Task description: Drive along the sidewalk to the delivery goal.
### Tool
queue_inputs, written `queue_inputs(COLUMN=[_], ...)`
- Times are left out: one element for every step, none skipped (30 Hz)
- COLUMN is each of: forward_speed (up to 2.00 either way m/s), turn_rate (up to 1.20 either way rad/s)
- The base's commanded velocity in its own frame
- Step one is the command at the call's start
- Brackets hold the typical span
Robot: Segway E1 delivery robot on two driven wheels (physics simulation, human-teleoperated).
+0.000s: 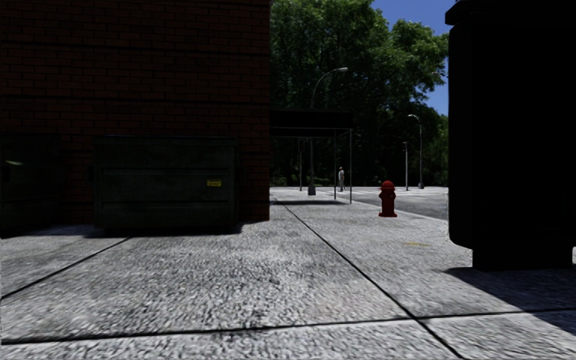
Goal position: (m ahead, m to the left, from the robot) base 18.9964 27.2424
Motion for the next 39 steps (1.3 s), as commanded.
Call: queue_inputs(forward_speed=[2.00, 2.00, 2.00, 2.00, 2.00, 2.00, 2.00, 2.00, 2.00, 2.00, 2.00, 2.00, 2.00, 2.00, 2.00, 2.00, 2.00, 2.00, 2.00, 2.00, 2.00, 2.00, 2.00, 2.00, 2.00, 2.00, 2.00, 2.00, 2.00, 2.00, 2.00, 2.00, 2.00, 2.00, 2.00, 2.00, 2.00, 2.00, 2.00], turn_rate=[-0.17, -0.17, -0.17, -0.17, -0.17, -0.17, -0.17, -0.17, -0.17, -0.17, -0.17, -0.17, -0.17, -0.17, -0.18, -0.21, -0.27, -0.27, -0.30, -0.30, -0.30, -0.30, -0.30, -0.31, -0.31, -0.31, -0.31, -0.31, -0.31, -0.31, -0.31, -0.31, -0.31, -0.31, -0.31, -0.31, -0.31, -0.31, -0.31])
